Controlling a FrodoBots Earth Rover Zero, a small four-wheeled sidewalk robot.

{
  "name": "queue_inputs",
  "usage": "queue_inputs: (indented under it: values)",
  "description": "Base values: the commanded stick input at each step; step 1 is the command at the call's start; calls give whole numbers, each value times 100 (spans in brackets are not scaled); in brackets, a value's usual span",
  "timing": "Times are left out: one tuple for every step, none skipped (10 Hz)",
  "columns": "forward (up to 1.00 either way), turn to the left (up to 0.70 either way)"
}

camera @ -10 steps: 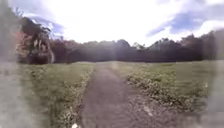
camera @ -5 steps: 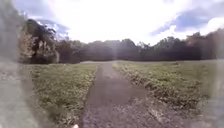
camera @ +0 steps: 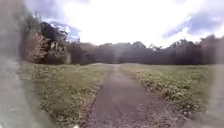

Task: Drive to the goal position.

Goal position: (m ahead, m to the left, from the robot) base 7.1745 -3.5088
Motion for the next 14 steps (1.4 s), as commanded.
queue_inputs:
  values:
    - [70, 35]
    - [70, 35]
    - [70, 35]
    - [70, 25]
    - [70, 3]
    - [70, -7]
    - [70, -19]
    - [70, -35]
    - [70, -35]
    - [70, -35]
    - [70, -35]
    - [70, -35]
    - [70, -35]
    - [70, -35]
